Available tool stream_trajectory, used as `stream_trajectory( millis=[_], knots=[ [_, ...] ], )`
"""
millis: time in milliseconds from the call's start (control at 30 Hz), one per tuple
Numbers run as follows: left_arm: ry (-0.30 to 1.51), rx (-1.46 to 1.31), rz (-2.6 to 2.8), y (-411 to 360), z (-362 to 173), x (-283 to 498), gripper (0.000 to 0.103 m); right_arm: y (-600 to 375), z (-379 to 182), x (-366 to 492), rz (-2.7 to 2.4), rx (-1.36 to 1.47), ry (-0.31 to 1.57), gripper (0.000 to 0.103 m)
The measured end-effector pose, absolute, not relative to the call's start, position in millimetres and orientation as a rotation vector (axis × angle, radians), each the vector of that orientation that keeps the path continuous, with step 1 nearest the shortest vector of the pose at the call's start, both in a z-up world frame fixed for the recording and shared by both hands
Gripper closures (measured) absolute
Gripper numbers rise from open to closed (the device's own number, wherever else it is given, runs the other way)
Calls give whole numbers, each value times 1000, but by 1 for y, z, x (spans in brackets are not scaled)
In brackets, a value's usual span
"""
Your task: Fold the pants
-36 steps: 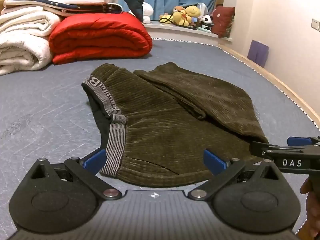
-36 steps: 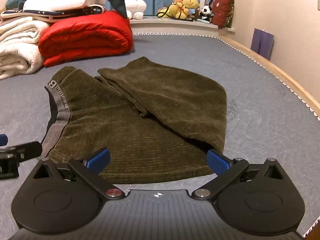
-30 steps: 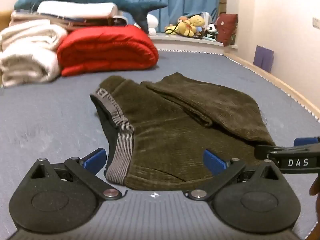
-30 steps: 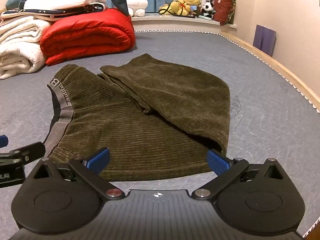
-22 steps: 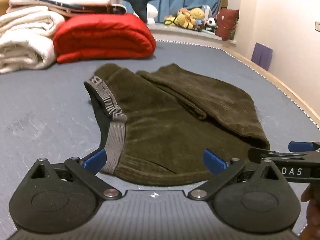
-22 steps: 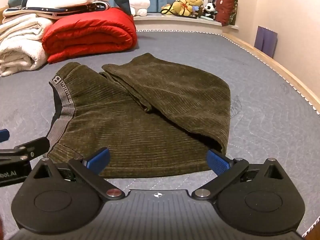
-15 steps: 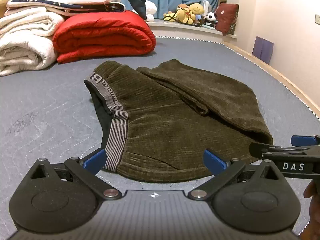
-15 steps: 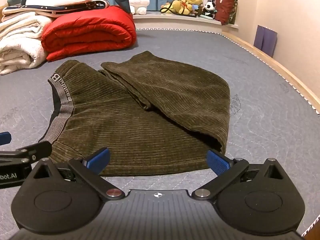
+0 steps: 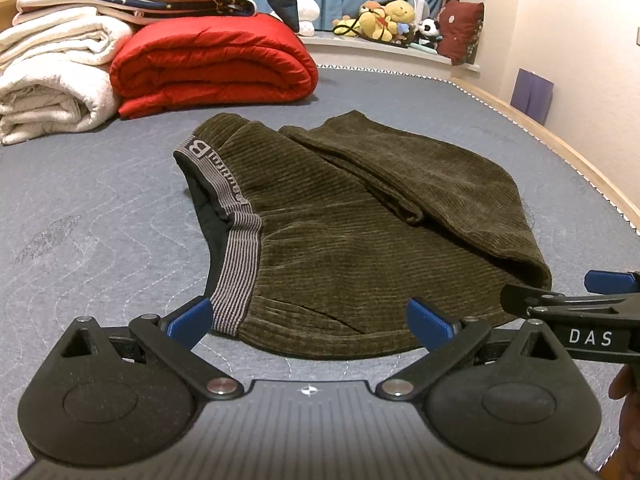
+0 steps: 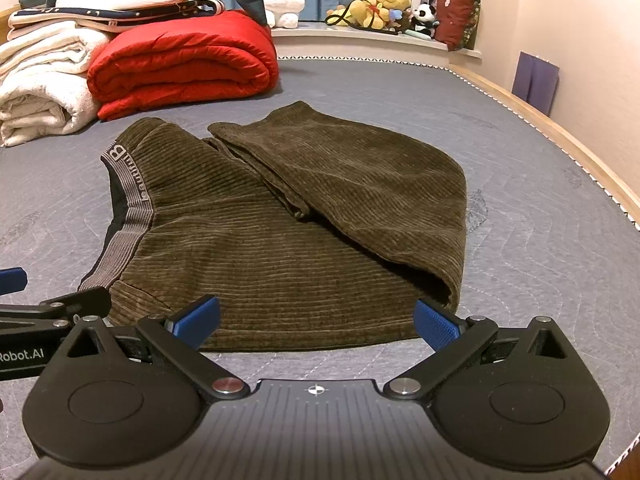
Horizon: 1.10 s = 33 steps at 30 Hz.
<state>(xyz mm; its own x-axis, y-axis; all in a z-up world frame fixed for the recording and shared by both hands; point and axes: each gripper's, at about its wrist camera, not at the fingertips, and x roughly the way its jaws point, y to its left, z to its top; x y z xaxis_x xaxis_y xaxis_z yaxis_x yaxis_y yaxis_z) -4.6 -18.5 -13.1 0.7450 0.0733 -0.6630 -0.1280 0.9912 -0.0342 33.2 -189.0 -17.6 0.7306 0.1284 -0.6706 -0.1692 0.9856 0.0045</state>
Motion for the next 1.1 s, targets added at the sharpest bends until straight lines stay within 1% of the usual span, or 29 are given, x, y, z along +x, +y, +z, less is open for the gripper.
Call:
stream_trajectory(
  millis=[267, 600, 1100],
  knots=[
    [750, -86, 114, -19, -17, -3, 0, -189, -18, 33, 164, -58, 734, 1],
    [945, -139, 157, -8, -47, 3, 0, -186, -23, 33, 175, -73, 761, 1],
    [943, -138, 156, -10, -43, 2, 0, -184, -26, 33, 185, -83, 775, 1]
  ],
)
